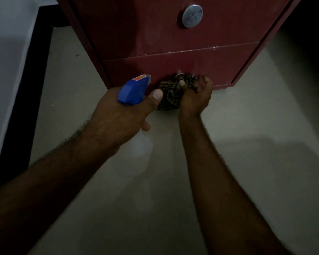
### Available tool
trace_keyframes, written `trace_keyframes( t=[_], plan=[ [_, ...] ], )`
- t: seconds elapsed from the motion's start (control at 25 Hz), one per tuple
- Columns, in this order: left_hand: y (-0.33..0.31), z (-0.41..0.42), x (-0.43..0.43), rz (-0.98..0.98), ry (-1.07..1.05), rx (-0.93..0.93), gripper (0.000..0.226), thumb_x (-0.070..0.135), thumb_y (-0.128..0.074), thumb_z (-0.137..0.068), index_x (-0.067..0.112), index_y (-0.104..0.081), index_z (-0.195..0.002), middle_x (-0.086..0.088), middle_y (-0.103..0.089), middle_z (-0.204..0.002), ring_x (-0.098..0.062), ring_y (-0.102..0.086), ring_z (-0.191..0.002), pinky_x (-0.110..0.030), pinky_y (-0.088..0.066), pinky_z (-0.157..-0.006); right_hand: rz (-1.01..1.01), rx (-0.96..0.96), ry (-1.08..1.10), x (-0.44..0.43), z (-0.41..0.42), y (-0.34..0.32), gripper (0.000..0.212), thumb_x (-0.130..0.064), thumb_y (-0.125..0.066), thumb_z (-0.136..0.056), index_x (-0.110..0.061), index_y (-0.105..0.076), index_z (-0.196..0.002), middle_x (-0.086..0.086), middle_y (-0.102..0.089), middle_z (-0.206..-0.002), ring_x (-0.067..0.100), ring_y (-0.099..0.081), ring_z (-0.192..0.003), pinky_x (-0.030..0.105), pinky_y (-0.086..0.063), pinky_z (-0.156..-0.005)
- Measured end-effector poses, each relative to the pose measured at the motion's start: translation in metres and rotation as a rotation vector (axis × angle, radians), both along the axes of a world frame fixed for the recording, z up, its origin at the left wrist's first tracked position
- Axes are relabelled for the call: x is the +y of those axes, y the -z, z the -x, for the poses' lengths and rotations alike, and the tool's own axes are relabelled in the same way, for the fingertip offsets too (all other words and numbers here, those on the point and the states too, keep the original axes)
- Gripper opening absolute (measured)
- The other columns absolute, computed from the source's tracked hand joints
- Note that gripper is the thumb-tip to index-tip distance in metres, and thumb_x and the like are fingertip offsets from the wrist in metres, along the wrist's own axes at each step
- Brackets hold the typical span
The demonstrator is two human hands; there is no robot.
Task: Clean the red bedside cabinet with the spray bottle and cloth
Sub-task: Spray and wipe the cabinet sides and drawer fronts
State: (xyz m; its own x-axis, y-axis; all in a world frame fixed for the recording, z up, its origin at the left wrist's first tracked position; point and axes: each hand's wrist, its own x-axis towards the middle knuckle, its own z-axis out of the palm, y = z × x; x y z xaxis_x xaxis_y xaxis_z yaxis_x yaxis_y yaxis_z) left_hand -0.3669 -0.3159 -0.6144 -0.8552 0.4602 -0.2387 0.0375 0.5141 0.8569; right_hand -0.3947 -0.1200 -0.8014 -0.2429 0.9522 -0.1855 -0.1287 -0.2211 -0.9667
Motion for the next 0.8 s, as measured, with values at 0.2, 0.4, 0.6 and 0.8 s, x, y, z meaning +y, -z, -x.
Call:
trace_keyframes(
  t=[0.2,0.4,0.6,0.8],
  plan=[
    [0.0,0.002,-0.003,-0.001,-0.005,0.003,0.023,0.056,-0.06,-0.087,0.041,-0.049,-0.099,-0.003,-0.067,-0.078,0.002,-0.064,-0.053,-0.002,-0.038,-0.042,-0.186,-0.114,-0.025,-0.016,0.006,-0.004,0.092,-0.028,-0.099,-0.065,-0.019,-0.049,-0.141,0.006,-0.069,-0.127,0.022,-0.067,-0.115,0.043,-0.058,-0.1],
    [0.001,0.002,-0.003,0.007,-0.003,0.007,0.021,0.057,-0.06,-0.086,0.04,-0.049,-0.09,-0.001,-0.068,-0.074,0.003,-0.063,-0.052,-0.002,-0.037,-0.042,-0.263,-0.171,-0.022,-0.008,0.01,-0.007,0.096,-0.031,-0.102,-0.058,-0.014,-0.056,-0.141,0.003,-0.07,-0.13,0.018,-0.067,-0.118,0.042,-0.057,-0.102],
    [0.001,0.004,-0.005,0.016,-0.014,0.009,0.022,0.056,-0.06,-0.086,0.039,-0.046,-0.085,-0.012,-0.07,-0.08,0.004,-0.062,-0.05,-0.002,-0.037,-0.041,-0.049,-0.091,-0.038,0.006,0.0,-0.008,0.085,-0.018,-0.097,-0.068,-0.02,-0.053,-0.141,0.001,-0.072,-0.118,0.018,-0.071,-0.107,0.043,-0.061,-0.097],
    [0.0,0.001,-0.003,0.022,0.009,0.021,0.023,0.056,-0.06,-0.087,0.036,-0.048,-0.085,-0.019,-0.07,-0.084,0.004,-0.061,-0.049,-0.002,-0.037,-0.042,-0.418,-0.231,-0.126,0.005,-0.002,-0.011,0.081,-0.013,-0.093,-0.065,-0.018,-0.057,-0.137,-0.008,-0.074,-0.116,0.009,-0.071,-0.105,0.037,-0.06,-0.094]
  ],
)
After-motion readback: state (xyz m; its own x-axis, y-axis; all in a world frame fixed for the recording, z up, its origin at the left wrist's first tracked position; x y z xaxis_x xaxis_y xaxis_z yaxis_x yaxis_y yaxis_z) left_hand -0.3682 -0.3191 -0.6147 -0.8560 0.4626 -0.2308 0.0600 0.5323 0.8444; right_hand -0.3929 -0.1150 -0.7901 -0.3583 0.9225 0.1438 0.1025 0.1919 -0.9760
